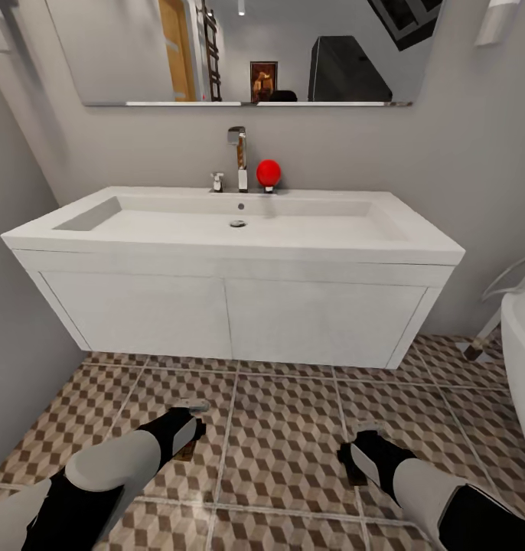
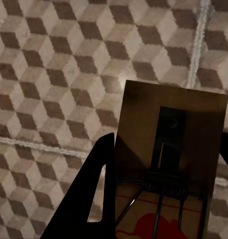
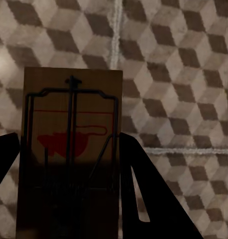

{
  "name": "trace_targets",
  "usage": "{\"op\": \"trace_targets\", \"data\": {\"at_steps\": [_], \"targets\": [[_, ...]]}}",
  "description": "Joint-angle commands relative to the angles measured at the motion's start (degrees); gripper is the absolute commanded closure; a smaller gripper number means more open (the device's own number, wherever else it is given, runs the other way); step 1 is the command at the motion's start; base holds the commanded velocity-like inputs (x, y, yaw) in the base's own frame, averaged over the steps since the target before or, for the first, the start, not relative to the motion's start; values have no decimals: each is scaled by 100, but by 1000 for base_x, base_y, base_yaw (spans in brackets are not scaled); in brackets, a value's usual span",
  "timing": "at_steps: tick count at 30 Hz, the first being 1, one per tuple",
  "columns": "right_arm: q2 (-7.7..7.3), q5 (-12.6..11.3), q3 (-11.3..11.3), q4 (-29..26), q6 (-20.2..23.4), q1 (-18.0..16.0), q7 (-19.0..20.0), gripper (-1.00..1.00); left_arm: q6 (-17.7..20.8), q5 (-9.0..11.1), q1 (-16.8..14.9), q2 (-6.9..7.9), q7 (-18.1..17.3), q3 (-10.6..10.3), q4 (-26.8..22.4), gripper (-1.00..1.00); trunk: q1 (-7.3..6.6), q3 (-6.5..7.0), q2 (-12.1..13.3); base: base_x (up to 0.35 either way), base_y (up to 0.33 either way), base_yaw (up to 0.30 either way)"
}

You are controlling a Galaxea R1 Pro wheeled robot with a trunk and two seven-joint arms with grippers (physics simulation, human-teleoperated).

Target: Take the four mousetraps from the cabinet in the bathroom and place them on the bathroom floor. Make sure all four end up on the same floor surface, and ensure that at least two of them are either under or directly next to the same bathroom sink.

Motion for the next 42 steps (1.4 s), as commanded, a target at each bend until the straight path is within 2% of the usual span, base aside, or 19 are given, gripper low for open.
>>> {"op": "trace_targets", "data": {"at_steps": [1, 5, 14, 19, 29, 42], "targets": [[7, -2, 102, -23, 32, 6, -42, 100, -79, 40, -1, 12, 15, -46, 12, 100, -1, -5, -2, 0, 0, 0], [64, 115, 185, -25, 29, 14, -40, 100, -258, 36, -1, 61, 9, -52, 11, 100, -1, -5, -2, 37, 0, 0], [85, 139, 192, -26, -13, 16, -43, 100, -322, 33, 1, 101, 15, -54, 18, 100, -1, -5, -2, 296, 0, 0], [67, 79, 164, -18, -340, 16, -43, 100, -338, 26, 1, 95, 15, -69, 6, 100, -1, -5, -2, 339, 0, 0], [36, 67, 72, -7, -371, 16, -40, 100, -333, 36, 1, 36, 42, -48, 7, 100, -1, -5, -2, 59, 0, 0], [38, 76, 61, -1, -386, 16, -79, 100, -341, 47, 1, 28, 60, -36, 8, 100, 284, -238, -523, 0, 0, 0]]}}
